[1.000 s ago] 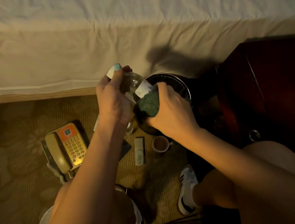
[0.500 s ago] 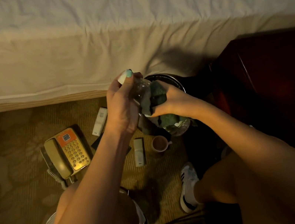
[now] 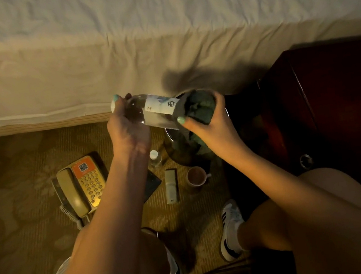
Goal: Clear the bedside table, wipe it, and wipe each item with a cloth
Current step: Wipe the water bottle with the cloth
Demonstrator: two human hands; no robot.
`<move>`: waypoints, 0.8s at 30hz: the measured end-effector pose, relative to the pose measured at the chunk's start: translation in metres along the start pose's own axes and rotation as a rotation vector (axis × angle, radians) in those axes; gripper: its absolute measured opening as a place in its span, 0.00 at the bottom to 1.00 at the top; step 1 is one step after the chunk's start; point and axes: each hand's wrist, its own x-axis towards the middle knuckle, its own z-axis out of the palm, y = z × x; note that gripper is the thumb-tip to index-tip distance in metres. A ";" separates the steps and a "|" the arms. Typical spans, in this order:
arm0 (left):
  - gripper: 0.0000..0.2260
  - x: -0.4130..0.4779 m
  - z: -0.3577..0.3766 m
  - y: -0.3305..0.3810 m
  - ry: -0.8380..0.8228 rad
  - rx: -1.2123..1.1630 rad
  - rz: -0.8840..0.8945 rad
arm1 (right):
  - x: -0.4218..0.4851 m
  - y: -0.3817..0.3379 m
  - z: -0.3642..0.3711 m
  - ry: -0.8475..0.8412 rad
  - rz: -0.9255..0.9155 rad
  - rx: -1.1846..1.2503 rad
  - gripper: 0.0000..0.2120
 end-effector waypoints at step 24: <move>0.18 -0.032 0.004 -0.026 -0.314 0.832 0.026 | 0.049 -0.003 -0.042 0.607 -0.024 0.100 0.15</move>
